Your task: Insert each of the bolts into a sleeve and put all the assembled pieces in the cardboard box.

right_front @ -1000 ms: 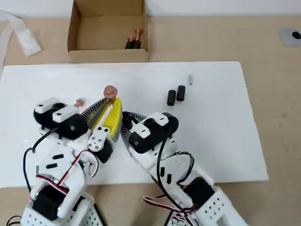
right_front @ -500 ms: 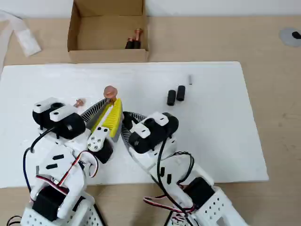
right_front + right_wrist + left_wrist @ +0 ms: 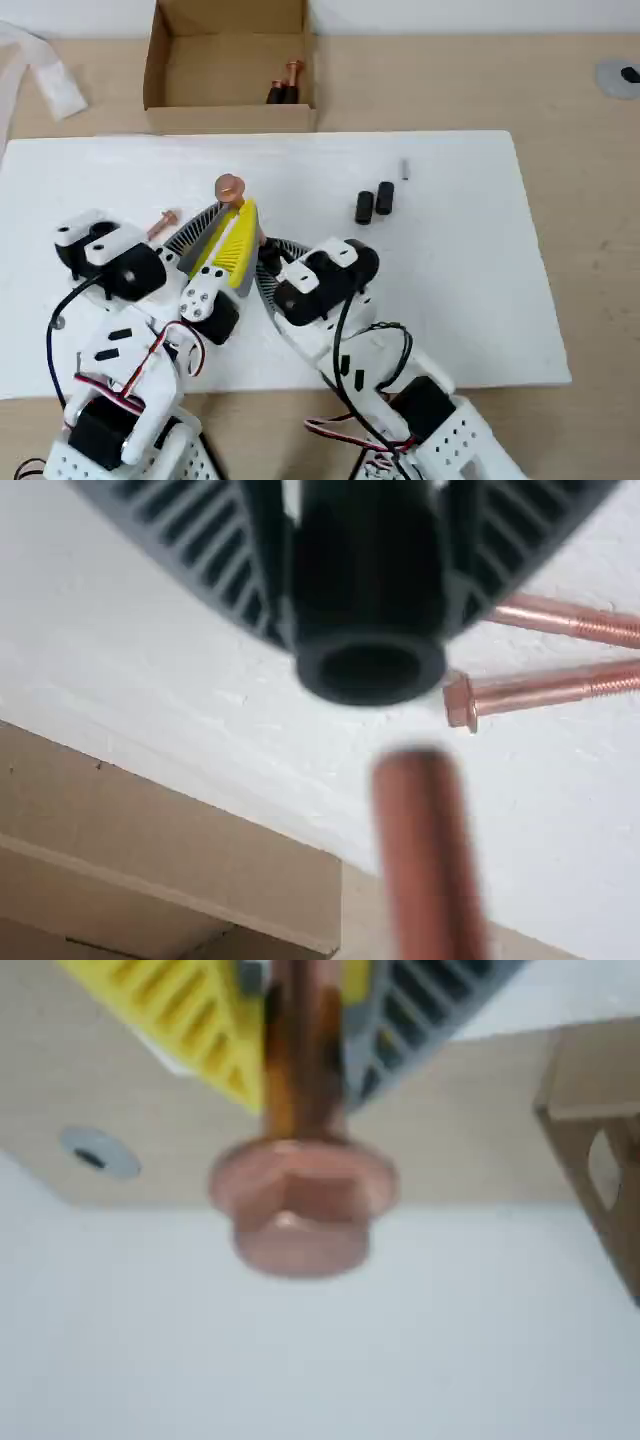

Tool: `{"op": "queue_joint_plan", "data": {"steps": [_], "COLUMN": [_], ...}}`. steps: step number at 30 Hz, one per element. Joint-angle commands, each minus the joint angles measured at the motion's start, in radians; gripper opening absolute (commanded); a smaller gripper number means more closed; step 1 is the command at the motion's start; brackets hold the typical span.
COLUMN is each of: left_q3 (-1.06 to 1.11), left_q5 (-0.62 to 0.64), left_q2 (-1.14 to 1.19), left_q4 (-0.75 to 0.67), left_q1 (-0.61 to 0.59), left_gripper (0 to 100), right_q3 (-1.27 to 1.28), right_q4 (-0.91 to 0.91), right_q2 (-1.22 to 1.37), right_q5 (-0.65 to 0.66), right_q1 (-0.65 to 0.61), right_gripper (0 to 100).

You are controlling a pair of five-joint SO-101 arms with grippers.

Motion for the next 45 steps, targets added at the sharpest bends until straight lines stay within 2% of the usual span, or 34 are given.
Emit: {"op": "queue_joint_plan", "data": {"steps": [1,5,16,22,27,34,40,45], "left_q3": [-0.005,-0.005,0.025,0.040,0.040,0.038,0.066,0.097], "left_q5": [0.006,0.046,0.046,0.046,0.048,0.089,0.110,0.106], "left_q2": [-0.007,-0.012,-0.013,-0.007,-0.007,-0.005,-0.005,-0.005], "left_q4": [0.044,0.068,0.058,-0.011,-0.011,-0.060,-0.058,-0.060], "left_q1": [0.012,0.006,0.005,0.003,0.002,-0.086,-0.077,-0.014], "left_gripper": [1,1,1,1,1,1,1,1], "right_q3": [-0.008,-0.007,-0.010,-0.010,-0.010,-0.008,-0.007,-0.002], "right_q4": [-0.025,-0.025,-0.025,-0.025,-0.025,-0.025,-0.025,-0.023], "right_q2": [-0.022,-0.025,-0.025,-0.025,-0.025,-0.025,-0.022,-0.022], "right_q5": [0.005,0.005,0.005,0.005,0.003,0.003,-0.044,-0.046], "right_q1": [-0.013,-0.013,-0.013,-0.013,-0.013,-0.016,-0.016,-0.016], "right_gripper": [0.9,0.9,0.9,0.9,0.9,0.9,0.9,0.9]}}
